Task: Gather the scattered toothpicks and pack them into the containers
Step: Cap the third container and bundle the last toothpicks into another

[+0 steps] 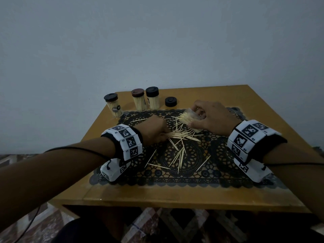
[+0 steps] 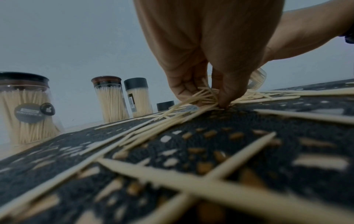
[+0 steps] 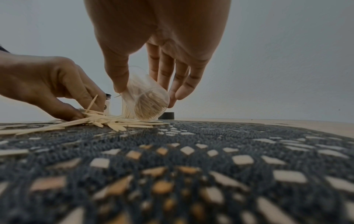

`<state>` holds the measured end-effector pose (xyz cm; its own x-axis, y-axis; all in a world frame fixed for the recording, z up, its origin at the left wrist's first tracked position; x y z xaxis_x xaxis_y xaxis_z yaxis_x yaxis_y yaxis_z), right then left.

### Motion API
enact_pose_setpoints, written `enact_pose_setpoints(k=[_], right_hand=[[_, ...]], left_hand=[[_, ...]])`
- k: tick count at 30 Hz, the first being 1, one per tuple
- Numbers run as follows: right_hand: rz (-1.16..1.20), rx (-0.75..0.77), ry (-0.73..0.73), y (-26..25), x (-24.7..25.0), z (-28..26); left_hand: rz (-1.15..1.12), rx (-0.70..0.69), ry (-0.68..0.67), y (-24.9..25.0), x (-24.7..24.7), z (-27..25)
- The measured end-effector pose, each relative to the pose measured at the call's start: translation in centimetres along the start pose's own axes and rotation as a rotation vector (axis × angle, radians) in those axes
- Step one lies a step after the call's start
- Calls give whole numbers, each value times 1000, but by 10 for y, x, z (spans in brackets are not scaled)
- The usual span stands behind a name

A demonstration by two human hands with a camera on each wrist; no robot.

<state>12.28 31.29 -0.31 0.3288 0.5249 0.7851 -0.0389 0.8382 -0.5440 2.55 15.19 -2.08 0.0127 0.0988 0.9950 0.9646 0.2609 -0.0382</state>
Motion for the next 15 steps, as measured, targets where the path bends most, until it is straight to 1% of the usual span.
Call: enact_pose_setpoints(k=[3,7,9,12,15], right_hand=[[-10,3,-16,0,0,0],[-29,10,-39,2,-1,1],[-38,7,-52,3,-2,1],[-48,2,-65,3,-3,0],[-57,4,-59,3,-2,0]], left_hand=[[-64,17,26,-5,0,-1],[-229,121,80,-16,2,-7],[-287,166,71,-21,6,-10],[-314,209,61,-26,16,-11],[-288,237,95,-30,26,-13]])
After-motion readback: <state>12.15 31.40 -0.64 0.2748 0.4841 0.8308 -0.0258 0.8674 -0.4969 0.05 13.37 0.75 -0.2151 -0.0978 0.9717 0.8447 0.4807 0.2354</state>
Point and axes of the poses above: each hand's wrist, its own z-axis towards the middle knuckle, its own x-axis out of the back of the hand, y = z × x, the point moved 4 cm from there along z, towards the middle knuckle, and after that the axes turned 5 degrees about z, right-handed, at the moved point
